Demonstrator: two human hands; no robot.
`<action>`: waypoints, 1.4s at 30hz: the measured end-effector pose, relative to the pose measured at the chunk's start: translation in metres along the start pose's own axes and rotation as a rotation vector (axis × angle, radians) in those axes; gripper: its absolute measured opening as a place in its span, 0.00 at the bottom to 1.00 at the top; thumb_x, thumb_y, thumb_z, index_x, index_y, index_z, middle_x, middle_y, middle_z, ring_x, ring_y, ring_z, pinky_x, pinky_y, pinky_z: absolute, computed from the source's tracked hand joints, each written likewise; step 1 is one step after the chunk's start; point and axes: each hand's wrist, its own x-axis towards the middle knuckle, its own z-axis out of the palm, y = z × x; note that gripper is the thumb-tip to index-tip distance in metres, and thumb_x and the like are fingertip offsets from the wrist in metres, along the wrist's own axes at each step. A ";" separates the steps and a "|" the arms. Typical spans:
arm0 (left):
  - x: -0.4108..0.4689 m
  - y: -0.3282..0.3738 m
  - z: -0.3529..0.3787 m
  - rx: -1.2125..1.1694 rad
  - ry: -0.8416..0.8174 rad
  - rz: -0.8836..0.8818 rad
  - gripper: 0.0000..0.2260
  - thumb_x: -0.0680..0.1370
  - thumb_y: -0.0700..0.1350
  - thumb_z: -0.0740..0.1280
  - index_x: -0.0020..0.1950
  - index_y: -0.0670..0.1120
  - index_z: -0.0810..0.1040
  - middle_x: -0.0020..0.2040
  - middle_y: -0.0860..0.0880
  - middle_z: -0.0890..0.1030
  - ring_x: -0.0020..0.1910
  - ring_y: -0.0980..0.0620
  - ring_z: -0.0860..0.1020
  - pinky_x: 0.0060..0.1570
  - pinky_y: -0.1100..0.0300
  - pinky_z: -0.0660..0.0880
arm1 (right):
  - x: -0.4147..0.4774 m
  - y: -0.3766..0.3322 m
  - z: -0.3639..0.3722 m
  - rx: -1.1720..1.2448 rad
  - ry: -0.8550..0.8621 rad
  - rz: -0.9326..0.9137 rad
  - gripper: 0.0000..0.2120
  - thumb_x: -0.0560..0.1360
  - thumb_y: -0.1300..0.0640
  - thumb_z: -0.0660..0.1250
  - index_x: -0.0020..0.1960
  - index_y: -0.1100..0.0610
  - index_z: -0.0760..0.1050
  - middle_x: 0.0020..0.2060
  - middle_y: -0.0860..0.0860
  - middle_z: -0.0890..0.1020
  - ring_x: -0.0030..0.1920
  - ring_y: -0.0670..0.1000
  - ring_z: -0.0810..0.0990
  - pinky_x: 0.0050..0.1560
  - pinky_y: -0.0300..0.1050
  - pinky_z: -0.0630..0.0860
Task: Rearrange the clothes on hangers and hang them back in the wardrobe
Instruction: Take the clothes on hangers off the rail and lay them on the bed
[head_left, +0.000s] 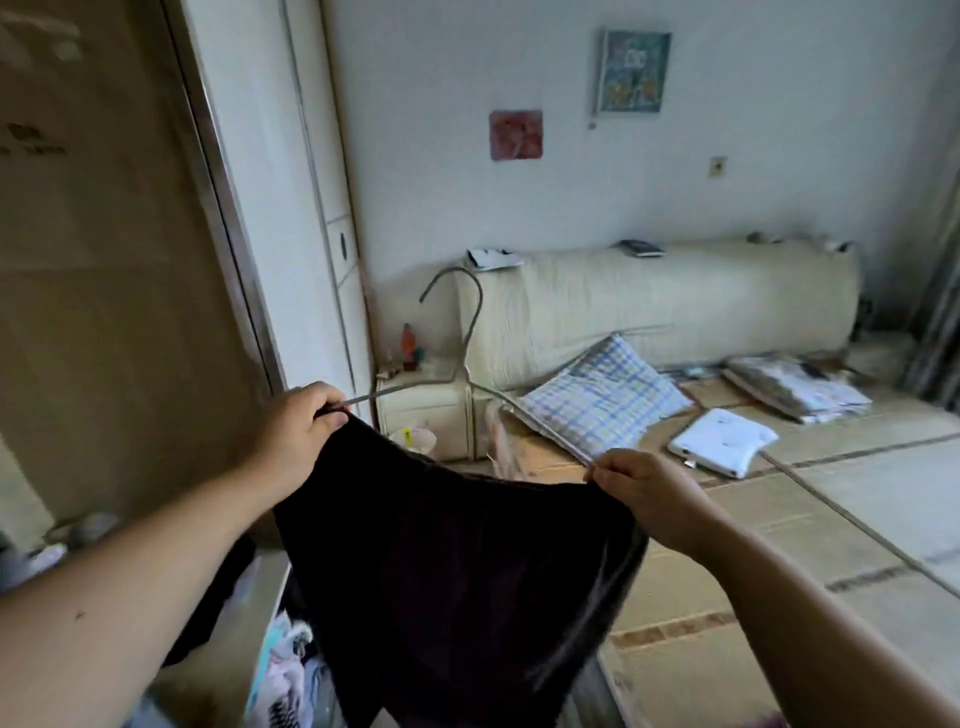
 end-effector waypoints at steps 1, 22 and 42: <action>-0.009 0.001 0.011 0.018 -0.040 0.025 0.05 0.75 0.39 0.67 0.50 0.41 0.80 0.46 0.43 0.81 0.48 0.43 0.78 0.48 0.56 0.70 | -0.020 0.011 0.004 -0.013 0.007 0.060 0.08 0.77 0.55 0.63 0.43 0.55 0.78 0.30 0.46 0.75 0.32 0.44 0.70 0.32 0.34 0.63; -0.155 0.316 0.240 -0.241 -0.645 0.504 0.09 0.76 0.47 0.68 0.56 0.53 0.78 0.55 0.48 0.81 0.57 0.45 0.77 0.57 0.53 0.72 | -0.421 0.153 -0.128 0.489 0.595 0.927 0.06 0.76 0.65 0.63 0.42 0.62 0.77 0.27 0.54 0.75 0.22 0.47 0.73 0.21 0.35 0.69; -0.214 0.446 0.557 0.251 -1.040 0.545 0.19 0.80 0.47 0.58 0.71 0.57 0.64 0.64 0.49 0.73 0.63 0.45 0.72 0.61 0.47 0.69 | -0.437 0.473 -0.148 0.154 0.246 1.357 0.09 0.79 0.54 0.61 0.51 0.55 0.79 0.48 0.54 0.82 0.50 0.55 0.79 0.46 0.44 0.72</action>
